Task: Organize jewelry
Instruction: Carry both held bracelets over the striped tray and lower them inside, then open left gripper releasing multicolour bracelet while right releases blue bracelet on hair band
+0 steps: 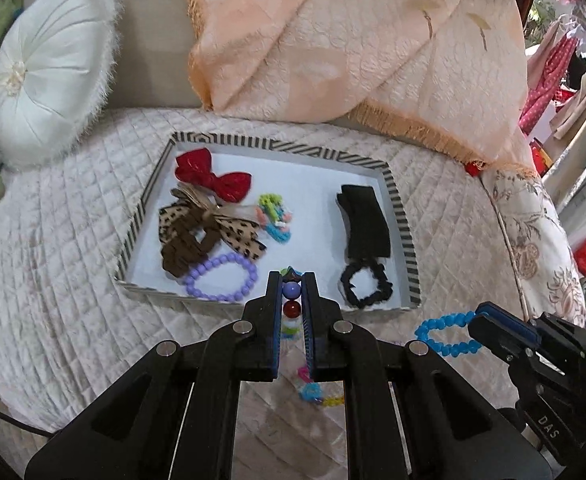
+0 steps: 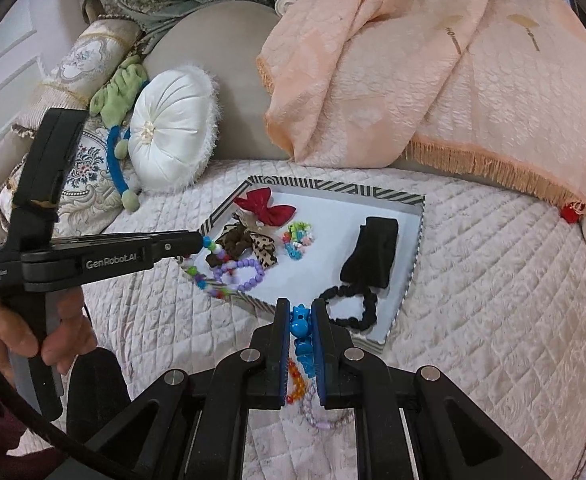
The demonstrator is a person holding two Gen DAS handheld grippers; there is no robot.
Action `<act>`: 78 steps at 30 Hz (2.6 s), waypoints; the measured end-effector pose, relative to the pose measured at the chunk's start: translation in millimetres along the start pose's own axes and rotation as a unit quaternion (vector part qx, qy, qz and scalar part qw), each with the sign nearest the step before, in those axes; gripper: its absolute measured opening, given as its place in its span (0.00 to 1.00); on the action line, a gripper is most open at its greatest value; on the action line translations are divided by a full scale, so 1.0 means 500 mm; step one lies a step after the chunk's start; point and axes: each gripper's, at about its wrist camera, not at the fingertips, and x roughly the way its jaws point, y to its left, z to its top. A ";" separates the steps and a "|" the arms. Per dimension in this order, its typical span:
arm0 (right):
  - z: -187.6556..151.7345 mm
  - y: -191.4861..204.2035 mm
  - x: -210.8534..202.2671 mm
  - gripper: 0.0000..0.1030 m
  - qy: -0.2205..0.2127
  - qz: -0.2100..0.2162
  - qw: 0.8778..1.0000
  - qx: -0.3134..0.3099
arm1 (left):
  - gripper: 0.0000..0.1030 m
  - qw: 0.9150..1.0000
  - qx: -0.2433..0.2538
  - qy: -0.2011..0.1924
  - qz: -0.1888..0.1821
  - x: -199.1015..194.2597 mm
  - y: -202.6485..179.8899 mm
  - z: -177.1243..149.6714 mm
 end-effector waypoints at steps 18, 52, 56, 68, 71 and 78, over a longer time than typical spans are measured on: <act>0.093 -0.028 0.083 0.09 0.017 -0.017 1.000 -0.003 | 0.08 1.000 0.013 0.019 0.011 0.063 -0.017 0.024; 0.088 -0.118 0.291 0.24 0.089 -0.010 0.994 0.058 | 0.12 0.996 -0.020 0.067 0.054 0.249 0.061 -0.015; 0.079 -0.127 0.270 0.27 0.082 -0.014 0.994 0.067 | 0.37 0.996 -0.012 0.060 0.059 0.241 0.049 -0.022; 0.057 -0.113 0.213 0.32 0.069 -0.017 0.995 0.072 | 0.37 0.996 -0.015 0.042 0.075 0.192 0.036 -0.038; 0.052 -0.108 0.204 0.33 0.065 -0.020 0.995 0.072 | 0.37 0.996 -0.015 0.034 0.080 0.177 0.036 -0.042; 0.042 -0.083 0.183 0.36 0.059 -0.028 0.996 0.065 | 0.37 0.996 -0.015 0.015 0.092 0.144 0.035 -0.049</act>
